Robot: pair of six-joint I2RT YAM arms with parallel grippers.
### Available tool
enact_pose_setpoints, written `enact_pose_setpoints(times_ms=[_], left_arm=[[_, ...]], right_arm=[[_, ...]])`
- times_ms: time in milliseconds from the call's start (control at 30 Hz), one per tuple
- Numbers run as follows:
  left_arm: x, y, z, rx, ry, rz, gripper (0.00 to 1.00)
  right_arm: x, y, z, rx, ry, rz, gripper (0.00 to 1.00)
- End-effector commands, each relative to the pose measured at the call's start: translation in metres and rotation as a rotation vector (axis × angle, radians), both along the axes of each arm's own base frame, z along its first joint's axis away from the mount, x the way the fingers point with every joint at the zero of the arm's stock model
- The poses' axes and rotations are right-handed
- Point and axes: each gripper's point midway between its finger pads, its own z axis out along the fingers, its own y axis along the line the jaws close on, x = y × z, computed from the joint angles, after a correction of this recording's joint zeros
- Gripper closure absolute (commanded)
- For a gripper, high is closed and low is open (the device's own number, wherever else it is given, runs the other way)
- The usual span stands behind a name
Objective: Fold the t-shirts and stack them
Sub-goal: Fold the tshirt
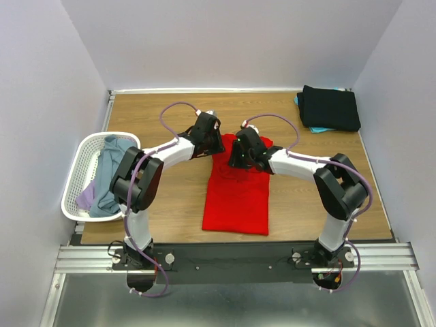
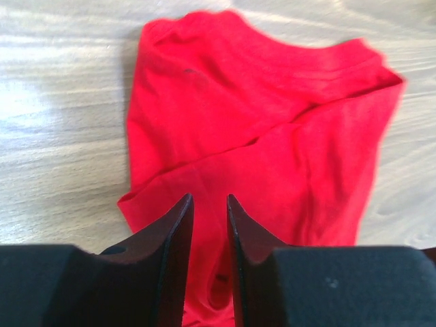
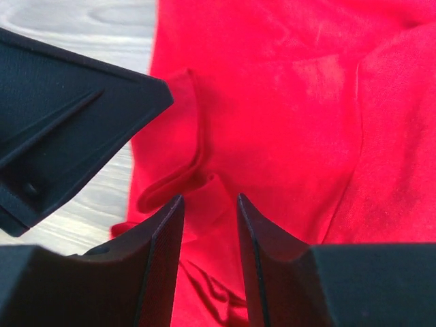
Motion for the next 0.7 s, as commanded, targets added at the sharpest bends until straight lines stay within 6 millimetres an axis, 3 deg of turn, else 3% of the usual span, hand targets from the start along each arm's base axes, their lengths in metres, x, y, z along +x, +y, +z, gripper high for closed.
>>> enact_pose_setpoints(times_ms=[0, 233, 667], left_arm=[[0.004, 0.007, -0.014, 0.081, 0.016, 0.028, 0.65], [0.011, 0.009, -0.027, 0.144, 0.02, 0.051, 0.64], [0.025, 0.005, -0.034, 0.179, 0.021, 0.055, 0.64]], right_arm=[[0.002, 0.0, -0.016, -0.034, 0.023, -0.009, 0.51], [0.004, 0.002, -0.02, -0.036, 0.027, -0.013, 0.49], [-0.011, -0.007, -0.016, -0.016, 0.028, -0.012, 0.6]])
